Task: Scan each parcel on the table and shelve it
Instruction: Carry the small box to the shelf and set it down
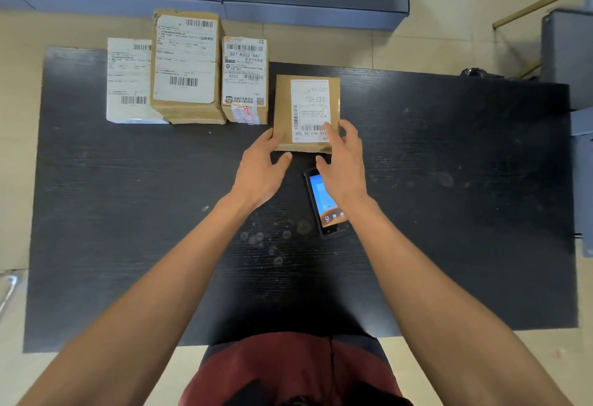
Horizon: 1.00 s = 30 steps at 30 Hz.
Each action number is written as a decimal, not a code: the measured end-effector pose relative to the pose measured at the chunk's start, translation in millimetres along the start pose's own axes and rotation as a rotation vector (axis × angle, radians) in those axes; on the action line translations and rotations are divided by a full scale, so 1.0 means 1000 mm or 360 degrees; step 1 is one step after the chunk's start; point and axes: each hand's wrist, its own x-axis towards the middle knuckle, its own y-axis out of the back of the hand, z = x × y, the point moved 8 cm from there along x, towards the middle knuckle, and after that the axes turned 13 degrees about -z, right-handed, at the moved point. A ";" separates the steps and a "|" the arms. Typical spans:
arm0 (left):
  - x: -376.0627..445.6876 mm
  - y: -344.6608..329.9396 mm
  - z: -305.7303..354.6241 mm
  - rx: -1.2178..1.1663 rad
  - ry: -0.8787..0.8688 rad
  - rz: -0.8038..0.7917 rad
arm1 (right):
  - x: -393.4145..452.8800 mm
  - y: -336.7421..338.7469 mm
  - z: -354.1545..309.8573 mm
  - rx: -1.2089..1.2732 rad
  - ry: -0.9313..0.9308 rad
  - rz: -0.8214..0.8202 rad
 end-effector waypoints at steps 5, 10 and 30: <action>-0.015 -0.009 0.019 -0.0035 -0.0146 0.0085 | -0.040 0.022 0.001 0.0070 -0.0019 0.0231; -0.031 -0.034 0.059 -0.0088 -0.0337 0.0084 | -0.092 0.055 0.020 0.0290 -0.0027 0.0570; -0.142 -0.296 0.261 0.0325 -0.1156 -0.0161 | -0.386 0.151 0.236 0.0549 -0.0190 0.1477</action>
